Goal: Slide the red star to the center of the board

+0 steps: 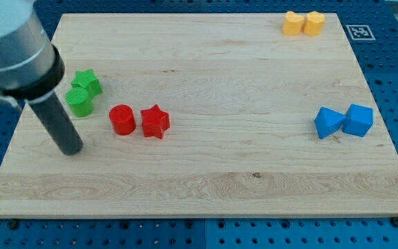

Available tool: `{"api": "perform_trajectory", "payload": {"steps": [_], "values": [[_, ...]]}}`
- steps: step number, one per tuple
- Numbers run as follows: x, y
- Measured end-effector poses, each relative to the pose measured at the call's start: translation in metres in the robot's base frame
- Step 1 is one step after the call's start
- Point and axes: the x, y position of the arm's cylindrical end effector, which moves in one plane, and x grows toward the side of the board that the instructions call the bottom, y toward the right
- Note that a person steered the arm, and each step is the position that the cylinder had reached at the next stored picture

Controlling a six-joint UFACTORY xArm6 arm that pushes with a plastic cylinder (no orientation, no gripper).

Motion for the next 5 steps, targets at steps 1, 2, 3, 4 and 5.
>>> {"api": "perform_trajectory", "payload": {"steps": [1, 2, 3, 4, 5], "values": [[-0.003, 0.005], [-0.003, 0.027], [-0.003, 0.024], [-0.012, 0.016], [-0.02, 0.019]]}}
